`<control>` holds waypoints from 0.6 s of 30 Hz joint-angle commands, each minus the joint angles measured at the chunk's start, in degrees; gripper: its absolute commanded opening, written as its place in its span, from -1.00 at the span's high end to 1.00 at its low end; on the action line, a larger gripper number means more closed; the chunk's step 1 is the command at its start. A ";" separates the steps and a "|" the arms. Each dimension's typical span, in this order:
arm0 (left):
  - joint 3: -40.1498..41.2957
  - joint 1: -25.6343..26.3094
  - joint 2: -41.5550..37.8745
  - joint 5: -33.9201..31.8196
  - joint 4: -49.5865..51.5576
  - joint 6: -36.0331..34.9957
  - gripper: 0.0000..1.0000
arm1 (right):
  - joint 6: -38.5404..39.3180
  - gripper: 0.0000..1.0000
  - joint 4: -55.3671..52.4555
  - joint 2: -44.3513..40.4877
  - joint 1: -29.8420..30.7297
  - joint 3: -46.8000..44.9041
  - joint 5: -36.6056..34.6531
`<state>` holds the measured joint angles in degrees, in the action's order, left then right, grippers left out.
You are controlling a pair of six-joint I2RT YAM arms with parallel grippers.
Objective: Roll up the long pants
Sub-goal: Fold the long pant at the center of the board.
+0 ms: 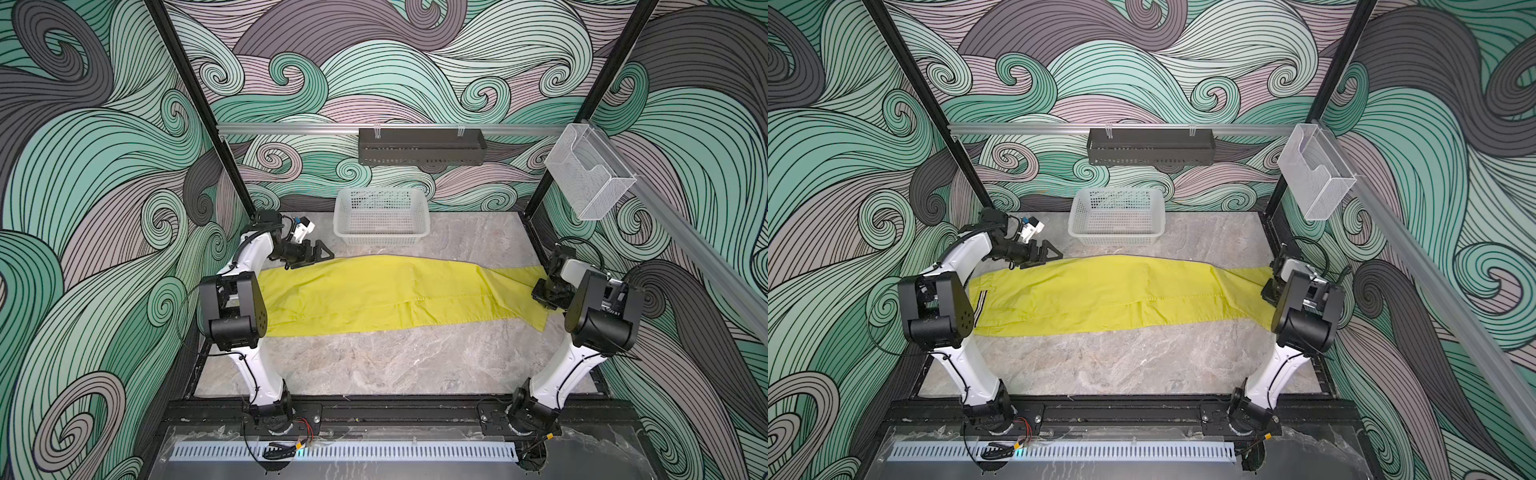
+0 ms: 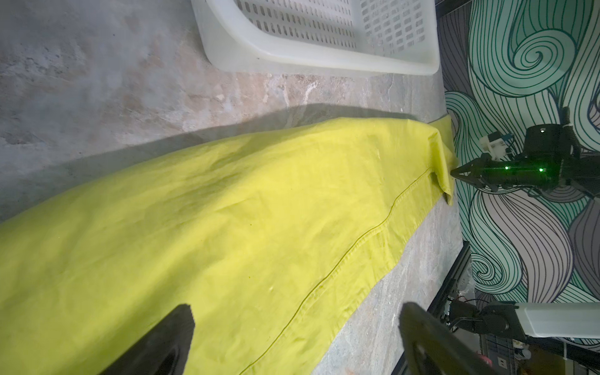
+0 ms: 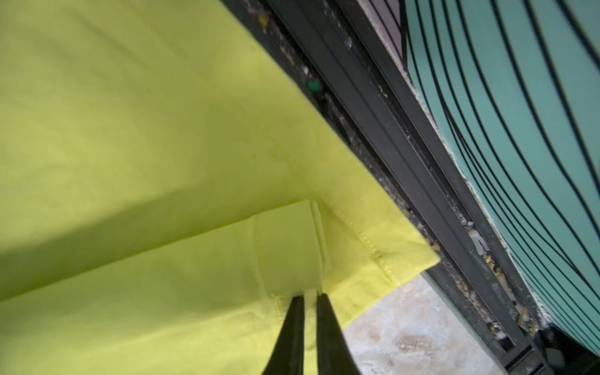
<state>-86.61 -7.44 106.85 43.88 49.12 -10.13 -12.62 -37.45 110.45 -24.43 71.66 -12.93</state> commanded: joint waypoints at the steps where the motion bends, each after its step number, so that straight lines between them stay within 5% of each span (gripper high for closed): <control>1: -2.89 -0.29 0.90 1.47 2.47 -1.46 -0.97 | 0.17 0.99 -2.95 3.94 -0.27 2.56 0.77; 8: -2.78 -0.29 0.95 1.58 2.03 -1.14 -0.97 | 1.01 1.00 -3.55 2.96 -0.14 4.10 0.79; 15: -2.43 -0.25 0.05 2.13 1.59 -0.79 -0.97 | 2.69 0.96 -1.88 -6.89 0.26 1.82 -0.42; 17: -2.43 -0.29 -0.14 2.57 1.44 -0.68 -0.97 | 4.14 0.19 -1.11 -6.92 0.04 1.99 -3.23; 18: -2.34 -0.29 -0.23 2.78 1.33 -0.65 -0.97 | 5.09 0.06 -1.08 -5.99 -0.05 2.61 -3.34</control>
<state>-87.50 -7.44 107.18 44.62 49.76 -10.50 -10.02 -39.42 104.66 -24.38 73.73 -13.45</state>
